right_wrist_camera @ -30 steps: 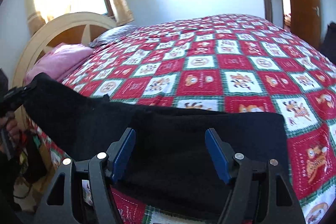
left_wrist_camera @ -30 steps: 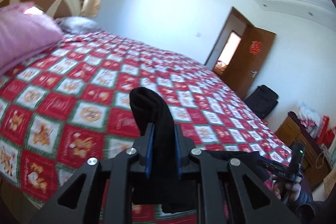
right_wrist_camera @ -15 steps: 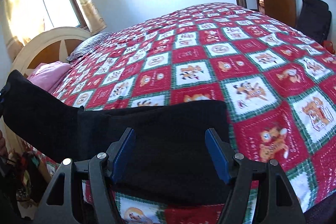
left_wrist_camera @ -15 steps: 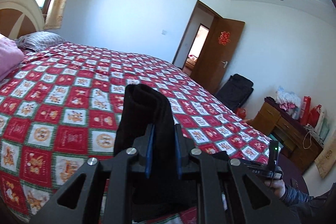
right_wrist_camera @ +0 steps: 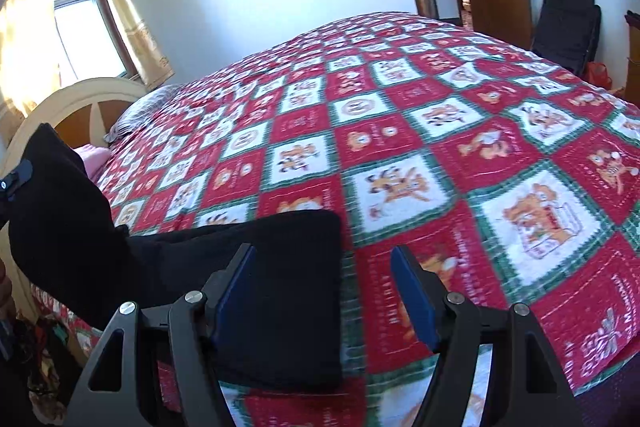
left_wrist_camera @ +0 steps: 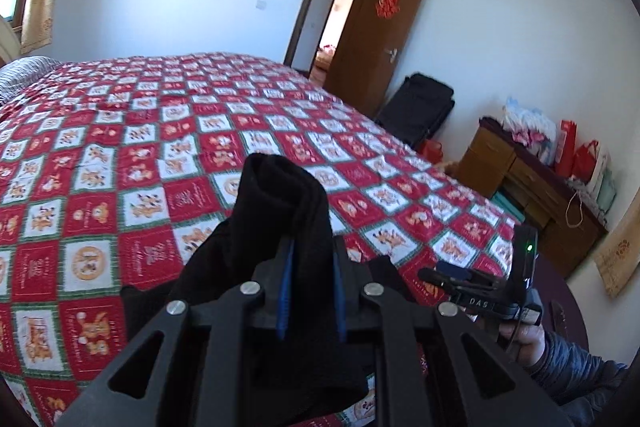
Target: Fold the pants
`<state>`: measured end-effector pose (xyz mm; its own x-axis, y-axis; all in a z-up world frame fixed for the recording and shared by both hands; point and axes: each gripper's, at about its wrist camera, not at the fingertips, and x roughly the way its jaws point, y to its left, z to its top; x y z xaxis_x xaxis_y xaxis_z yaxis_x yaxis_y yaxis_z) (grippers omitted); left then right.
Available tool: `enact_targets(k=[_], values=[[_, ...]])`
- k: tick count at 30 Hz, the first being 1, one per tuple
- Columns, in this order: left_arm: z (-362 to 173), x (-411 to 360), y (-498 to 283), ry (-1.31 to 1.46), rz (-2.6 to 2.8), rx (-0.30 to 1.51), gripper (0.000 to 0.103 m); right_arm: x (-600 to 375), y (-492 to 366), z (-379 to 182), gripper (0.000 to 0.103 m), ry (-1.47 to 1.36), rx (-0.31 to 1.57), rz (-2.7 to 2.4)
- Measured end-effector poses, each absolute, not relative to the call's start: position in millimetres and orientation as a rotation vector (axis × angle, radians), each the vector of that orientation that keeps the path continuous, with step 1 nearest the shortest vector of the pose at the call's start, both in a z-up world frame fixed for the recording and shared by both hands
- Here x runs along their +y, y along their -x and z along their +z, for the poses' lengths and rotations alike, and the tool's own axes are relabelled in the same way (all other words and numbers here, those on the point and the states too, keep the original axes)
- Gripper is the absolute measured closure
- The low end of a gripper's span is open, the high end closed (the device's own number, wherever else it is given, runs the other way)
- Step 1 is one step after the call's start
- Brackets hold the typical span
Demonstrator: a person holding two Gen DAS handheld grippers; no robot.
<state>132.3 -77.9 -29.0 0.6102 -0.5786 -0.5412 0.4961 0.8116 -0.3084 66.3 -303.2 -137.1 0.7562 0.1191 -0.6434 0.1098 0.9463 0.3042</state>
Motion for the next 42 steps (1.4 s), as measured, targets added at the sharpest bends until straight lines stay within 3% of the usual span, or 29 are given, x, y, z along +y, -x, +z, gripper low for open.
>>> enact_targets(k=[11, 17, 18, 25, 29, 31, 39, 40, 42], values=[[-83.0, -174.5, -150.0, -0.036, -0.674, 0.848, 0.085, -313.3, -74.5, -149.7, 0.032, -0.413, 0.733, 0.033], [-109.9, -200.0, -141.9, -0.129, -0.684, 0.845, 0.081, -318.0, -77.2, -156.4, 0.032, -0.492, 0.737, 0.103], [-109.8, -200.5, -138.2, -0.128, -0.695, 0.838, 0.079, -319.2, -77.4, -157.2, 0.032, -0.507, 0.736, 0.121], [-82.7, -167.0, -109.3, -0.122, -0.691, 0.667, 0.039, -326.7, -80.0, -159.9, 0.032, -0.653, 0.715, 0.228], [-83.0, -126.8, -107.9, -0.130, -0.531, 0.595, 0.033, -315.1, -82.8, -155.6, 0.031, -0.658, 0.726, 0.255], [-90.5, -104.2, -109.6, -0.133, -0.436, 0.575, 0.023, -308.1, -83.3, -154.6, 0.030, -0.634, 0.738, 0.256], [-125.9, -48.6, -128.3, -0.009, -0.275, 0.655, 0.022, -257.7, -102.1, -167.8, 0.030, -0.557, 0.887, 0.283], [-128.5, -44.8, -129.9, 0.009, -0.272, 0.665, 0.022, -251.5, -103.0, -169.0, 0.031, -0.532, 0.898, 0.271], [-132.7, -42.2, -130.9, 0.033, -0.269, 0.678, 0.022, -240.6, -103.2, -168.5, 0.059, -0.467, 0.906, 0.254]])
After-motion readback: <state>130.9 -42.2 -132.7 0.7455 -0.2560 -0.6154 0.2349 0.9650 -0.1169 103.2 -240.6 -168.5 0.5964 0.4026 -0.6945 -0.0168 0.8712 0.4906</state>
